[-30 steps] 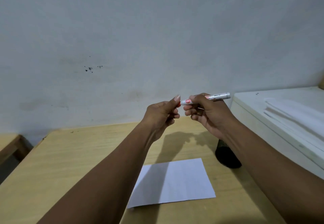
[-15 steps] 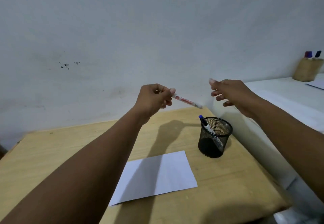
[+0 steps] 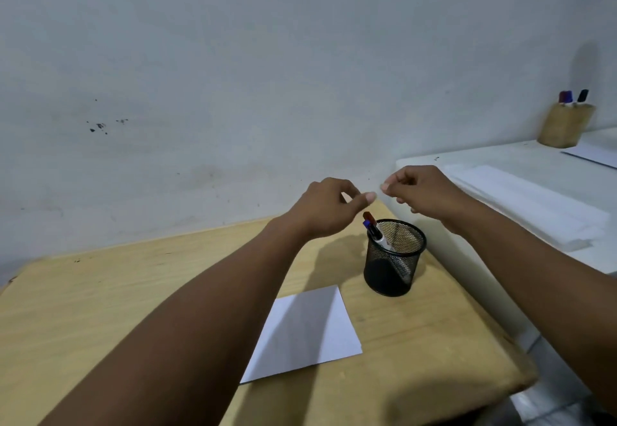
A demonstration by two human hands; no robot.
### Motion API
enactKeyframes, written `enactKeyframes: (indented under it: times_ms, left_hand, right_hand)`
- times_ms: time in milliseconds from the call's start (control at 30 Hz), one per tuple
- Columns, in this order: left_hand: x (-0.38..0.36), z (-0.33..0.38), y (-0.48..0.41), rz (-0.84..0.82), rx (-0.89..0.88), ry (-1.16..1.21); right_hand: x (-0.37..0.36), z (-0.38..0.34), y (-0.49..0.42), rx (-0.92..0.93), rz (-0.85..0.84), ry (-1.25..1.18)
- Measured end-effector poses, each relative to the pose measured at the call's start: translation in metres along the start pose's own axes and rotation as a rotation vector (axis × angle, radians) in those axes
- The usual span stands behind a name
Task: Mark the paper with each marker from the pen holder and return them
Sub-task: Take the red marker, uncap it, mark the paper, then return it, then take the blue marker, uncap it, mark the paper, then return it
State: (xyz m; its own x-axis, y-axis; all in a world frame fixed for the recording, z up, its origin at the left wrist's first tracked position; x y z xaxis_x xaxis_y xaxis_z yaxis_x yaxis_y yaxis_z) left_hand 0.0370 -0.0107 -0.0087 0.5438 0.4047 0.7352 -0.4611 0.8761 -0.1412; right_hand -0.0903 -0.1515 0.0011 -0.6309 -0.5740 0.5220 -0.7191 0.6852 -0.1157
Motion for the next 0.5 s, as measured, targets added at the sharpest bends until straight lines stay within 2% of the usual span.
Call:
enactKeyframes:
  times_ms: [133, 267, 500]
  left_hand:
    - [0.031, -0.029, 0.019, 0.014, 0.071, -0.001]
    - [0.049, -0.046, 0.039, 0.026, 0.120, 0.047]
    - [0.030, -0.017, 0.041, -0.021, 0.005, 0.022]
  right_hand:
    - [-0.014, -0.018, -0.004, 0.085, 0.079, 0.000]
    - [-0.038, -0.048, -0.001, 0.181, 0.090, 0.009]
    - [-0.037, -0.055, 0.003, 0.189, 0.113, 0.041]
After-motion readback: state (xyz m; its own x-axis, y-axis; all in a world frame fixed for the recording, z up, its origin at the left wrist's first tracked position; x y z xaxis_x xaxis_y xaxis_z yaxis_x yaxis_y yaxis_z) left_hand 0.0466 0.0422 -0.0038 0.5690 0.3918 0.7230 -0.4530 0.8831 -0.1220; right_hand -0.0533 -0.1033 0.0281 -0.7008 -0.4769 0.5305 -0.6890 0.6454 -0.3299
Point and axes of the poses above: each hand's wrist, its own y-axis away from the middle knuckle, its own x-axis out of the back of the hand, z = x × y, the point moved 5 cm from there along -y, towards the middle knuckle, and after that the axes turned 2 degrees about -z, right-handed, at the moved point
